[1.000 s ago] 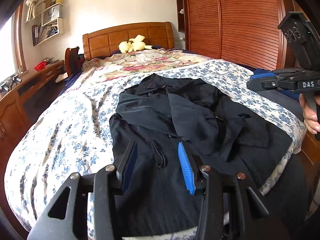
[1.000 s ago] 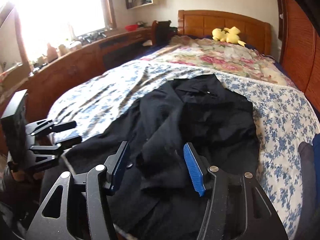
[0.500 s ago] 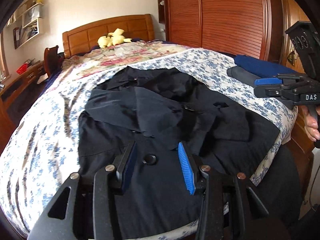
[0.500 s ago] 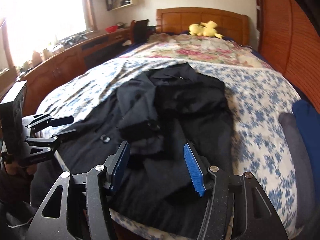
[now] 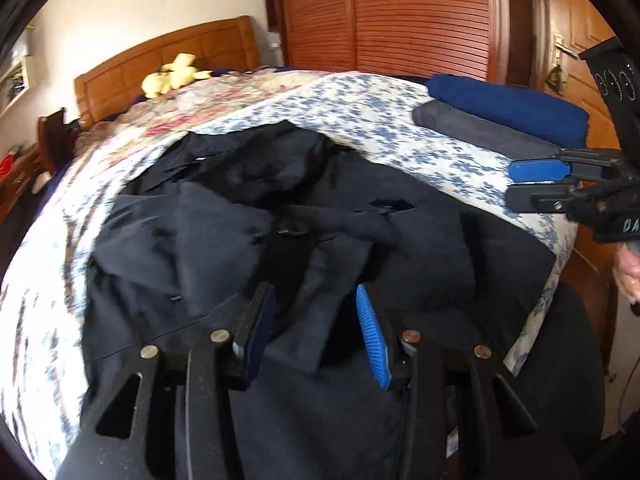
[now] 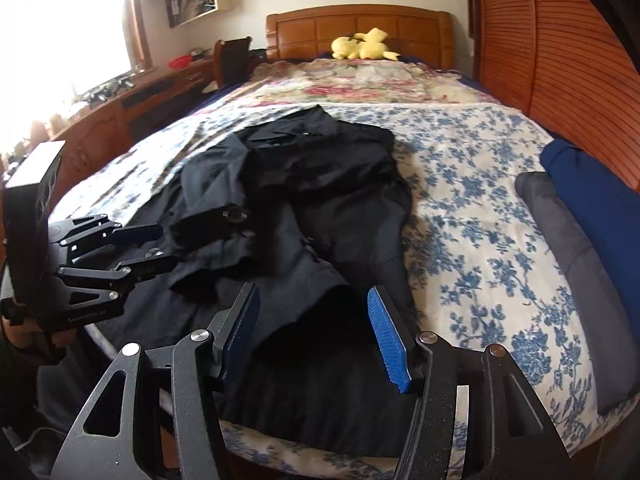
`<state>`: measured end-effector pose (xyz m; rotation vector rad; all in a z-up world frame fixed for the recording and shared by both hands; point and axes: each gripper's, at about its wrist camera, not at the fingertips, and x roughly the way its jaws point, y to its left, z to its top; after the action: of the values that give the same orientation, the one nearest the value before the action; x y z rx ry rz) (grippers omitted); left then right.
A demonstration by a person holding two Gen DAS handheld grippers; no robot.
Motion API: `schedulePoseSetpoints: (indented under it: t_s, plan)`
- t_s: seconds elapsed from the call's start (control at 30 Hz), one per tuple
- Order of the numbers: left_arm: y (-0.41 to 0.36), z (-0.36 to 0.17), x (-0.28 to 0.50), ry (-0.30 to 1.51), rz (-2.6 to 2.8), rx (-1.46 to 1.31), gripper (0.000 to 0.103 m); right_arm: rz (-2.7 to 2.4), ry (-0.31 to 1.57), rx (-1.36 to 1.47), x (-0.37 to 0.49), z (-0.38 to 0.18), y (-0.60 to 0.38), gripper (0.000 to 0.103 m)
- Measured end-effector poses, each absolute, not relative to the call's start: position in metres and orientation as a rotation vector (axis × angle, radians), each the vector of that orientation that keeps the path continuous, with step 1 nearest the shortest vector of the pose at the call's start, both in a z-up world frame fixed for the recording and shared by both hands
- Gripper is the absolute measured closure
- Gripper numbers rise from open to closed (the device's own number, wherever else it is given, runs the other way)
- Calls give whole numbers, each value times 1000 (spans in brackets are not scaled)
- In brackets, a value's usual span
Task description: Fold large clothes
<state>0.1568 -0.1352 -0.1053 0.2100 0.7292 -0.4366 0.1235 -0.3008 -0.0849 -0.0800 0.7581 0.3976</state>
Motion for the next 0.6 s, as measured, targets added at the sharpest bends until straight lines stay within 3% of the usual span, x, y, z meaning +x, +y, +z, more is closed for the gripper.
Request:
schedulePoseSetpoints:
  t_s: [0.53,0.57,0.6]
  plan:
    - [-185,-138,200,790,-451,282,67,371,780,-95,136,-134,-308,46]
    - [-184,-139,200,790,-449,289,68,367,781,-99,136,-135,-308,46]
    - [-185,-140,200,787,-452,296,78,366,784,-99,137,-137,-307,46]
